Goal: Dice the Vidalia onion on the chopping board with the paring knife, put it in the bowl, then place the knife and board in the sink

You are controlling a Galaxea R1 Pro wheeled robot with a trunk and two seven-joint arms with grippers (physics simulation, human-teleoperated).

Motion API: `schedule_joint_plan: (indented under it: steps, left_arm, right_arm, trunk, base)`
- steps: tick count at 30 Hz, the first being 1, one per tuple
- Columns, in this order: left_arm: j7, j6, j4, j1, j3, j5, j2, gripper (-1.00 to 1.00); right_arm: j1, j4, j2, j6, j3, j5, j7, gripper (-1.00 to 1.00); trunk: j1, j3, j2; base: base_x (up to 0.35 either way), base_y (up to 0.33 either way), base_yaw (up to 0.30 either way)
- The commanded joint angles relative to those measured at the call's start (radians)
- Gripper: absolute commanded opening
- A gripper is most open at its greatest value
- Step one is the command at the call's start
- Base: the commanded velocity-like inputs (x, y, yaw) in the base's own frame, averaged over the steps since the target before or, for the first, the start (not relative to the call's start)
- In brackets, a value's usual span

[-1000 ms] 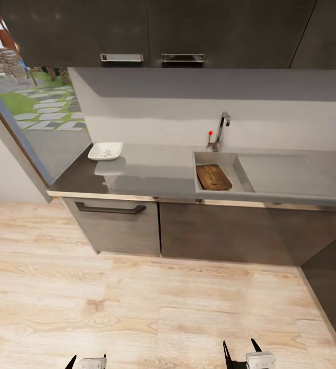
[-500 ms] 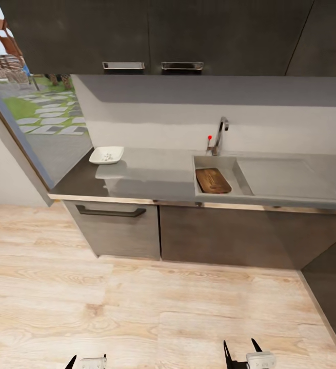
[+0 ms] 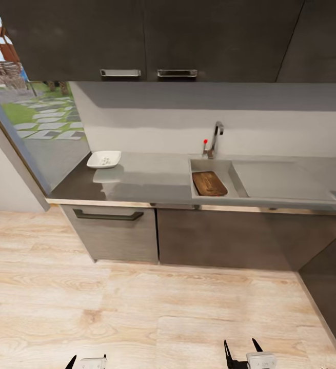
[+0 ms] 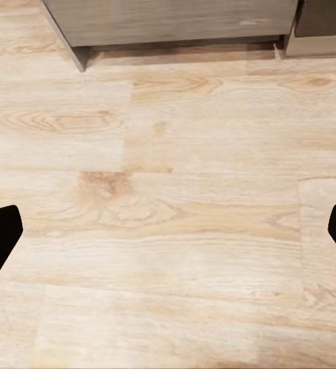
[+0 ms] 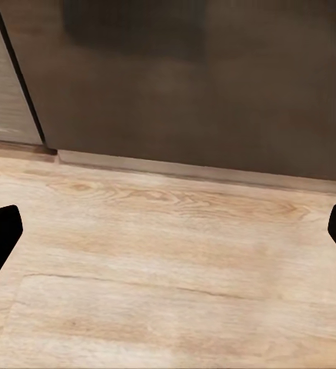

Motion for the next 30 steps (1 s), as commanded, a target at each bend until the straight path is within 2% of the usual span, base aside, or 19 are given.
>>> schedule_joint_plan:
  steps: [1, 20, 30]
  left_arm:
    - [0.002, -0.004, 0.003, -0.001, -0.009, 0.006, -0.001, 1.0]
    - [0.002, -0.004, 0.003, -0.002, -0.009, 0.006, -0.001, 1.0]
    - [0.002, -0.004, 0.003, -0.002, -0.009, 0.006, -0.001, 1.0]
  right_arm:
    - [-0.001, 0.001, 0.0, -0.002, 0.008, 0.001, -0.009, 1.0]
    - [-0.001, 0.001, 0.001, -0.002, 0.008, 0.001, -0.01, 1.0]
    - [-0.001, 0.001, 0.001, -0.001, 0.008, 0.001, -0.01, 1.0]
  trunk:
    - [0.001, 0.0, -0.002]
    - [0.001, 0.029, -0.002]
    - [0.001, 0.044, -0.002]
  base:
    - [0.0, 0.0, -0.136]
    - [0.0, 0.0, -0.145]
    - [0.0, 0.0, -0.029]
